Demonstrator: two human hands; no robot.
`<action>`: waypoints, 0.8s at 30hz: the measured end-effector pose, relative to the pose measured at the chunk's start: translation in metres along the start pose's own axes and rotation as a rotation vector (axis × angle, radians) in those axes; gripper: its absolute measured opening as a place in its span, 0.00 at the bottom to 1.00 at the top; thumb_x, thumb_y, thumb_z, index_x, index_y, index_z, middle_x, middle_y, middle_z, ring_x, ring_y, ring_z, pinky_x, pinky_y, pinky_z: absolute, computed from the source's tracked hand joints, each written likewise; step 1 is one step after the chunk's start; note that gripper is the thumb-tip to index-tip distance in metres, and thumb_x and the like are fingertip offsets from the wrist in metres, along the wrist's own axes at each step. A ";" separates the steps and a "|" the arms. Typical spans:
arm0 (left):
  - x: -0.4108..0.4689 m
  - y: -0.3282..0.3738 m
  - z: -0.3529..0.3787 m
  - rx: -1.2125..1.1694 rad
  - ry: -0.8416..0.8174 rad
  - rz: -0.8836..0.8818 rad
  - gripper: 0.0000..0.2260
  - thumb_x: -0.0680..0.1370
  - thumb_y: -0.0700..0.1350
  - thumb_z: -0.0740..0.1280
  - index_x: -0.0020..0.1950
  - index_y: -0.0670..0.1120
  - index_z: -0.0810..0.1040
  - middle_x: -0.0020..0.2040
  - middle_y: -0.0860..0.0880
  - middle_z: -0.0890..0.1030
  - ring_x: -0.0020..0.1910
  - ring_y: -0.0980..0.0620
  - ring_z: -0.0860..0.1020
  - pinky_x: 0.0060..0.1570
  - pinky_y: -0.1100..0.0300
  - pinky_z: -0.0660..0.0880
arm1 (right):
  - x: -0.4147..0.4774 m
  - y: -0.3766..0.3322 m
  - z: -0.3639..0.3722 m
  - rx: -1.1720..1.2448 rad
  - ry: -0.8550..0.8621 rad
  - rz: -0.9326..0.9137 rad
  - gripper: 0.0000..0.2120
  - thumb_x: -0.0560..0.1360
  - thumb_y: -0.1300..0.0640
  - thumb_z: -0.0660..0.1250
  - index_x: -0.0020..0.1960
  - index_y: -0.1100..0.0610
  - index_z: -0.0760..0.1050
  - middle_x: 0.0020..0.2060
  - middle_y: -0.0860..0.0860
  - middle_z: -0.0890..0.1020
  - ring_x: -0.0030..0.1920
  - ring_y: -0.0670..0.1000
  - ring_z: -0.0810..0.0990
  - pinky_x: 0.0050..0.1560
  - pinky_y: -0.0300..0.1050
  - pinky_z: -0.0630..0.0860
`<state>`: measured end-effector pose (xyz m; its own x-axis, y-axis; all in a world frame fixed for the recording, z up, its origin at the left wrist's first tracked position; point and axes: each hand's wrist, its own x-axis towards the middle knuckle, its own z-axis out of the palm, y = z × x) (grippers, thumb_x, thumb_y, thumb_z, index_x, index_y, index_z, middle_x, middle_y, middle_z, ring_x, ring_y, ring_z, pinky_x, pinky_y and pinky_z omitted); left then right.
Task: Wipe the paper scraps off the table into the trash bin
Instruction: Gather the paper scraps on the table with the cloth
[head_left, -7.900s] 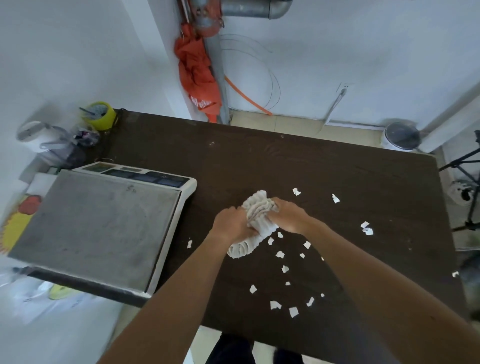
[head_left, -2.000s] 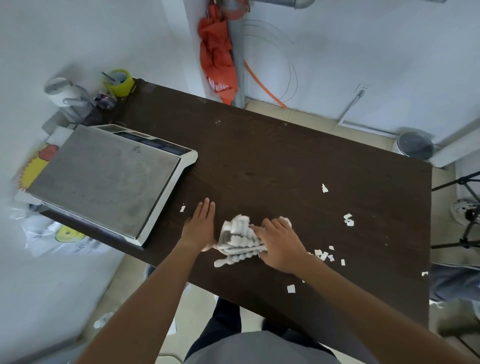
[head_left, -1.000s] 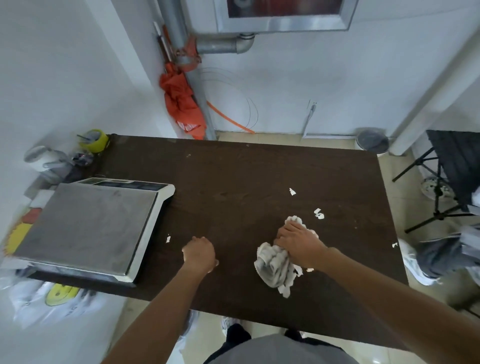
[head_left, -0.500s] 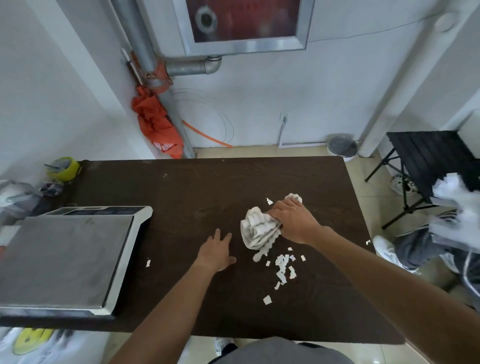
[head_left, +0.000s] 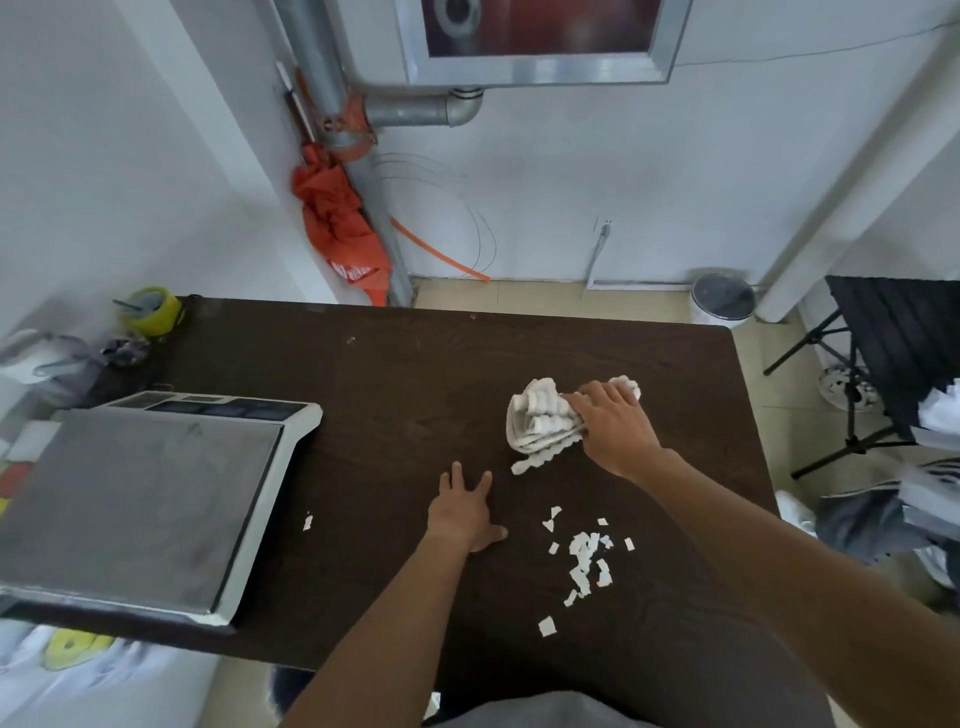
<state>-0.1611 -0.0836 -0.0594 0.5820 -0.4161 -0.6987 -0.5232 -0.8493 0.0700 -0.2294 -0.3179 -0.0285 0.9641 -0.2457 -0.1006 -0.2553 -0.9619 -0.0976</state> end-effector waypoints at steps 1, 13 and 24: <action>0.001 0.001 -0.001 -0.007 -0.004 -0.002 0.42 0.78 0.60 0.67 0.82 0.57 0.43 0.82 0.43 0.38 0.81 0.41 0.43 0.74 0.45 0.61 | 0.009 0.001 0.000 -0.007 0.008 0.005 0.29 0.73 0.57 0.66 0.73 0.49 0.66 0.65 0.51 0.72 0.69 0.54 0.68 0.74 0.52 0.55; 0.007 -0.001 -0.009 0.025 -0.100 -0.042 0.43 0.77 0.51 0.68 0.82 0.59 0.41 0.81 0.44 0.36 0.81 0.42 0.42 0.73 0.42 0.62 | 0.052 0.019 0.012 -0.157 -0.197 0.033 0.31 0.74 0.58 0.64 0.76 0.52 0.61 0.66 0.55 0.72 0.68 0.57 0.70 0.72 0.53 0.62; 0.004 -0.003 -0.013 0.042 -0.141 -0.055 0.46 0.76 0.53 0.71 0.82 0.59 0.40 0.81 0.44 0.35 0.81 0.42 0.42 0.74 0.42 0.60 | -0.014 0.027 0.024 -0.100 -0.215 0.136 0.22 0.74 0.55 0.62 0.68 0.52 0.69 0.60 0.53 0.75 0.64 0.57 0.72 0.68 0.51 0.63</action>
<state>-0.1494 -0.0871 -0.0534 0.5189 -0.3172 -0.7938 -0.5203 -0.8540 0.0011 -0.2514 -0.3373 -0.0532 0.8812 -0.3528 -0.3146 -0.3626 -0.9315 0.0287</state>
